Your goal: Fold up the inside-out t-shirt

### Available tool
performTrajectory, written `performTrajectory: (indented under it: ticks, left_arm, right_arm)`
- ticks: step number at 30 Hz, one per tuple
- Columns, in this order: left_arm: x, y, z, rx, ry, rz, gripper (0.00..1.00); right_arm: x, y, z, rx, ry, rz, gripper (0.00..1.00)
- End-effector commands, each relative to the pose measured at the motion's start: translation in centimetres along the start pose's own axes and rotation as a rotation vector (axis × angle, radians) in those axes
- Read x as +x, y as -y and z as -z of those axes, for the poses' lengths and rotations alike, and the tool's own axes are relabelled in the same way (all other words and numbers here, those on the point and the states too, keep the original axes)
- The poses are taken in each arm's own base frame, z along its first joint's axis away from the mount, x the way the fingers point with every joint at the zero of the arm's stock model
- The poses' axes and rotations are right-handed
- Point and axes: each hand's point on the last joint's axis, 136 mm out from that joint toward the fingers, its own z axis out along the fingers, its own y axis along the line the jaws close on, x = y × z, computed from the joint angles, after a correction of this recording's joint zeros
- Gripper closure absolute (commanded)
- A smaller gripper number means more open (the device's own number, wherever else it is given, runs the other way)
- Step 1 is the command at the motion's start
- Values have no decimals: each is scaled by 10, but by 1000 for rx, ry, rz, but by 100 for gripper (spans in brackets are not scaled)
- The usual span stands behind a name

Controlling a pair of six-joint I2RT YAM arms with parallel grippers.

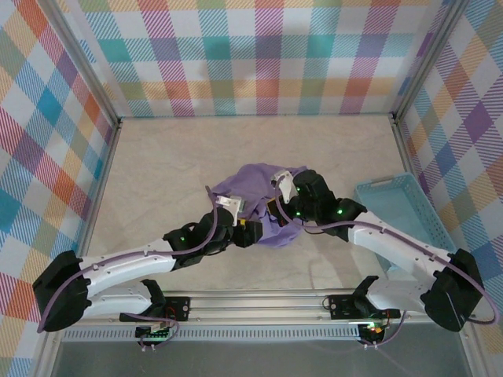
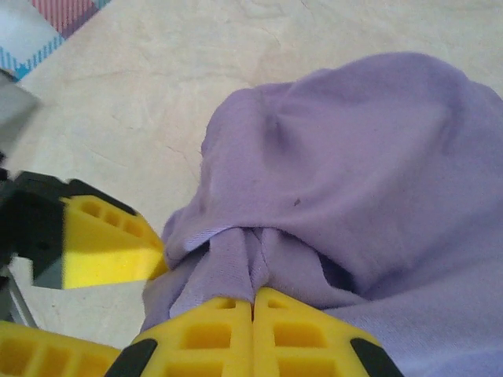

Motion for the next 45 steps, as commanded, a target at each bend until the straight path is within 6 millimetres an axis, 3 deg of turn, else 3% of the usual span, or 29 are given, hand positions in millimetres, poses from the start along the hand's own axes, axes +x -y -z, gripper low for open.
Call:
performTrajectory:
  ticks: [1, 8, 15, 24, 33, 38, 45]
  left_arm:
    - [-18, 21, 0, 67, 54, 75, 33]
    - [-25, 17, -1, 31, 80, 126, 28]
    - [2, -14, -18, -125, -19, 63, 47]
    - [36, -52, -24, -243, -86, 33, 56]
    - [48, -92, -19, -374, -74, 7, 75]
    - [37, -79, -14, -337, -59, -14, 78]
    - [-4, 0, 18, -73, 34, -3, 56]
  right_arm:
    - [-6, -11, 3, -36, 37, 42, 100]
    - [1, -7, 0, 0, 40, 60, 100]
    - [-11, 6, 11, 91, 74, 23, 100]
    - [-27, -3, 26, 58, 135, 4, 100]
    - [-30, -11, 43, 23, 157, -5, 100]
    - [-20, -1, 35, 64, 129, -5, 100]
    - [-11, 1, 22, 65, 108, 3, 100]
